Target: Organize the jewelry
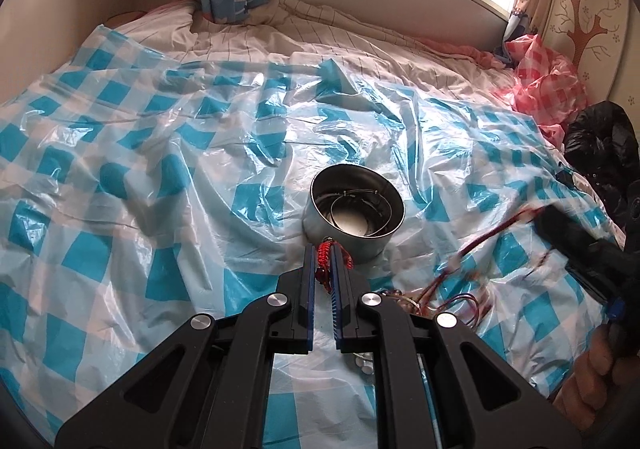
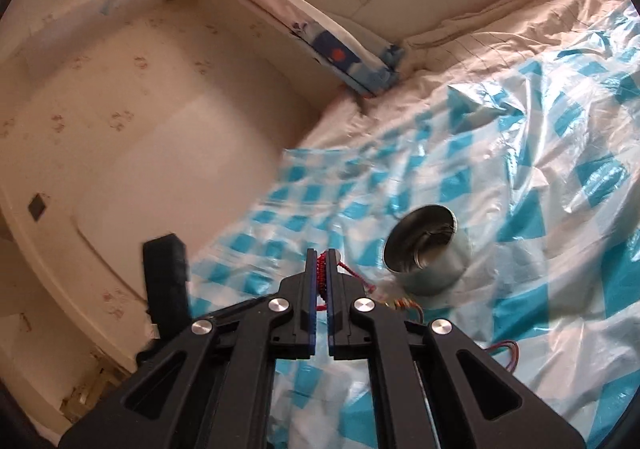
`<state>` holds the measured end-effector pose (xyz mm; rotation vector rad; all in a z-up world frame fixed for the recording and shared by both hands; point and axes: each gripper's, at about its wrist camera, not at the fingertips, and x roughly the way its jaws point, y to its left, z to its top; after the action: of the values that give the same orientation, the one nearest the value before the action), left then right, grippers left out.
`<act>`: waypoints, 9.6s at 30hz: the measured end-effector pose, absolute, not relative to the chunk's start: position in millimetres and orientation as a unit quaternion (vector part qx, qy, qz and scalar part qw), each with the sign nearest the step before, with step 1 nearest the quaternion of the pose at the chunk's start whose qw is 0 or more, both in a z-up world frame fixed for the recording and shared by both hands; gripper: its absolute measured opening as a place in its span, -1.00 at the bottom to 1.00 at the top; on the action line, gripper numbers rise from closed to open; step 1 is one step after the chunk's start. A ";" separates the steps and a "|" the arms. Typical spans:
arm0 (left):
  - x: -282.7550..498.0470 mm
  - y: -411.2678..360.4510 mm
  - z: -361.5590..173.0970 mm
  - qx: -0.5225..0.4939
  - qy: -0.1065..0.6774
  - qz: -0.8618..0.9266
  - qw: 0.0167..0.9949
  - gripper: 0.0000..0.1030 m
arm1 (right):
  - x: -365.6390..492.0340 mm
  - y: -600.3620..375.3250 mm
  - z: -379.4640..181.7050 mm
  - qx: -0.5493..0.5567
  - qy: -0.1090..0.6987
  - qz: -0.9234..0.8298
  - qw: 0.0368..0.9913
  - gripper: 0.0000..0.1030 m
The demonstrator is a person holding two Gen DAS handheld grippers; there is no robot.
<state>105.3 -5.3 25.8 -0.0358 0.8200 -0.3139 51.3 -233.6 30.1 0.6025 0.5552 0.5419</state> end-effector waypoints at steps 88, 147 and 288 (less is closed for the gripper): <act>189.3 -52.7 -19.3 -0.041 0.421 -0.177 0.889 -0.85 | 160.0 -226.8 5.9 0.302 0.290 0.238 0.876 -0.91; 116.8 -39.2 -57.5 0.003 0.479 -0.187 0.858 -0.78 | 83.8 -241.5 -36.2 0.222 0.417 0.135 0.871 -0.53; 147.1 -25.3 10.1 -0.042 0.330 -0.131 0.934 -0.94 | 94.8 -251.4 31.1 0.312 0.235 0.199 0.899 -0.88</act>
<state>147.1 -25.3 10.1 -0.0857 0.6754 -0.2672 94.8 -251.4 31.1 0.6460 0.4866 0.4117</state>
